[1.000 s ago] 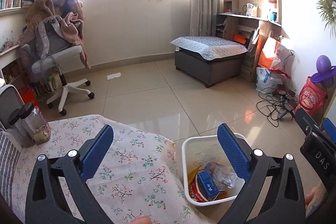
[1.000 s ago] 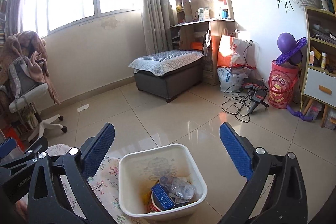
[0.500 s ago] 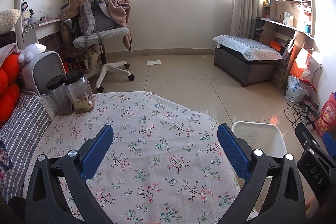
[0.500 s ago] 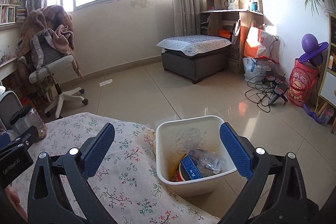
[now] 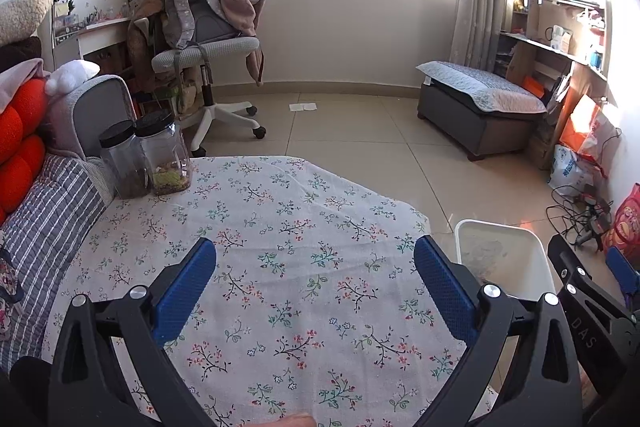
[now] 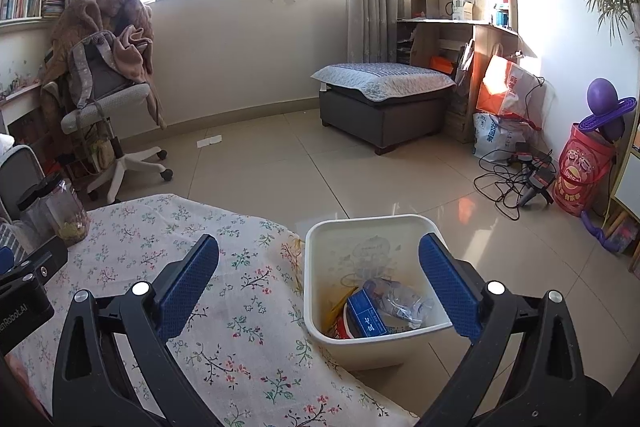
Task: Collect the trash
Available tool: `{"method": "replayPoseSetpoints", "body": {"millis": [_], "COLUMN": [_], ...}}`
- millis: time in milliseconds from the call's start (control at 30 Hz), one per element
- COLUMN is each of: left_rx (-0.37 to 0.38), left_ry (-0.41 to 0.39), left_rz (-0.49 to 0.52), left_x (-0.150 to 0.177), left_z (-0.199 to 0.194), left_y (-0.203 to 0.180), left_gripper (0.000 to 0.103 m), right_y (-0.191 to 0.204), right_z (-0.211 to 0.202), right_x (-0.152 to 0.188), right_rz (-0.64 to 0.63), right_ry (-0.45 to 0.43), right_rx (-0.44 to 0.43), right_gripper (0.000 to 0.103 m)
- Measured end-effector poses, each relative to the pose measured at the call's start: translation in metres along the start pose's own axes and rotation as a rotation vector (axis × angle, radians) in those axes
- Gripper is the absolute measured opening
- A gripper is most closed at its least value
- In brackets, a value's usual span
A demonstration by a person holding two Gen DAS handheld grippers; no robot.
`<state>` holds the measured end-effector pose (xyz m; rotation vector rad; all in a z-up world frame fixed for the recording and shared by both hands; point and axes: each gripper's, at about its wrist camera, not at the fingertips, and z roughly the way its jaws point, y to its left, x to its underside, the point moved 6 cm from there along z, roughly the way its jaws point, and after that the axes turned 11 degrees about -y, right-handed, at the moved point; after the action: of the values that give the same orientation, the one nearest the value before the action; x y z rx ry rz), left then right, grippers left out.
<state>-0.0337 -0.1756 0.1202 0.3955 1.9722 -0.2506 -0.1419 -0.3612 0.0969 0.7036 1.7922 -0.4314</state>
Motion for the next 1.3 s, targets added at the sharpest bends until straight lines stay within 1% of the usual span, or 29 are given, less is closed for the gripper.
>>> {"method": "replayPoseSetpoints", "body": {"millis": [467,967,1167,1300], "left_rx": [-0.014,-0.008,-0.011,0.003], "left_ry": [0.022,0.046,0.039,0.014], "left_rz": [-0.003,-0.003,0.008,0.009], "left_x": [0.003,0.008,0.009,0.008], "left_z": [0.007,0.013,0.015,0.013], "left_y": [0.000,0.001,0.000,-0.001], "left_gripper": [0.096,0.096,0.096,0.095], "right_y": [0.001,0.003,0.004,0.004], "right_z": [0.003,0.006,0.006,0.006], "right_x": [0.004,0.007,0.007,0.007], "right_rz": [0.010,0.006,0.003,0.003], "right_ry": [0.014,0.033,0.037,0.037], "right_rx": [-0.014,-0.016,-0.015,-0.016], "right_gripper": [0.096,0.096,0.096,0.096]}}
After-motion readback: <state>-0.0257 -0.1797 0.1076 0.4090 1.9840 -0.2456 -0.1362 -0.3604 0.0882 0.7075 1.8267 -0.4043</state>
